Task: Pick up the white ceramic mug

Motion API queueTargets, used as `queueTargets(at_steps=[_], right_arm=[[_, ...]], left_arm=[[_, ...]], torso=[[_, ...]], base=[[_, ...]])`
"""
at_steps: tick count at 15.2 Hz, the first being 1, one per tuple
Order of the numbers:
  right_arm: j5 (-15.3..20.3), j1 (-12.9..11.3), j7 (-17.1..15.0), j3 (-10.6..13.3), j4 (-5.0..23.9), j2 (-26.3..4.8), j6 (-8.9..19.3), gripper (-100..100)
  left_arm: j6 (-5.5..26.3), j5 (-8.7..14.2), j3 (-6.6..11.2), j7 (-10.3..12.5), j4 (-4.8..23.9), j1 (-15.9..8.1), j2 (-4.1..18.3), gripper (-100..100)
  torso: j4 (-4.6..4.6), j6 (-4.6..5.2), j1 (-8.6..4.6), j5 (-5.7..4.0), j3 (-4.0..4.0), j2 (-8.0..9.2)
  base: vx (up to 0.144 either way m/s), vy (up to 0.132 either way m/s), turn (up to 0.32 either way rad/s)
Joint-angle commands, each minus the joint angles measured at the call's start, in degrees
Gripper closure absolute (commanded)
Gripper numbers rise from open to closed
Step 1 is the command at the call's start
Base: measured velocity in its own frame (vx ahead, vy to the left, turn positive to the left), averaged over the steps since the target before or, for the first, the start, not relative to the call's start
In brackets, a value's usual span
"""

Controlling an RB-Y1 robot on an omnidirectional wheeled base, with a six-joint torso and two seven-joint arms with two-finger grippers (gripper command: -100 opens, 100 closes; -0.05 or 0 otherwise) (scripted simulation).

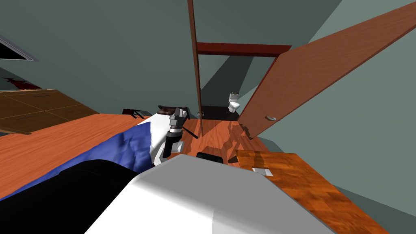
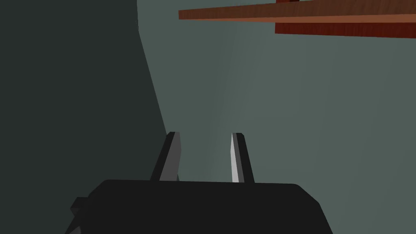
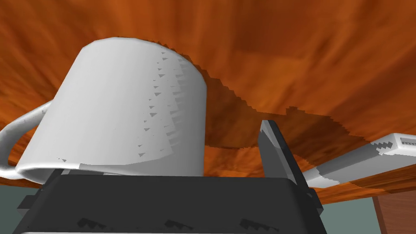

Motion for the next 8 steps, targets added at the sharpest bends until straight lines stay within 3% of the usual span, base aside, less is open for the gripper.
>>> queueTargets(at_steps=[1, 4, 5, 6, 8], right_arm=[[0.40, 0.59, -2.86, -0.12, -0.96, 0.10, 0.59, -100], [0.40, 0.59, -5.96, -0.12, -0.96, 0.10, 0.59, -100], [0.40, 0.59, -5.96, -0.12, -0.96, 0.10, 0.59, -100], [0.83, -1.35, -4.10, -1.79, 0.78, 0.84, 1.01, -100], [1.07, -2.33, -3.45, -2.63, 1.69, 1.22, 1.17, -100]], left_arm=[[0.00, 0.00, 0.00, 0.00, 0.00, 0.00, 0.00, 0], [0.00, 0.00, 0.00, 0.00, 0.00, 0.00, 0.00, 0], [0.00, 0.00, 0.01, 0.00, 0.00, 0.01, 0.00, 0], [0.00, 0.00, 0.01, 0.00, 0.00, 0.01, 0.00, 0], [0.00, 0.00, 0.00, 0.00, 0.00, 0.00, 0.00, 0]], torso=[[0.00, 0.00, 0.00, 0.00, 0.00, 0.00], [0.00, -0.02, -0.09, -0.03, -0.04, -0.07], [-0.01, -0.01, -0.14, -0.04, -0.05, -0.10], [-0.01, -0.02, -0.15, -0.05, -0.06, -0.11], [0.01, -0.04, -0.12, -0.05, -0.03, -0.06]], base=[[-0.009, 0.025, 0.093], [-0.002, 0.011, 0.044], [0.000, 0.000, 0.000], [-0.012, 0.013, 0.042], [-0.037, 0.015, 0.026]])
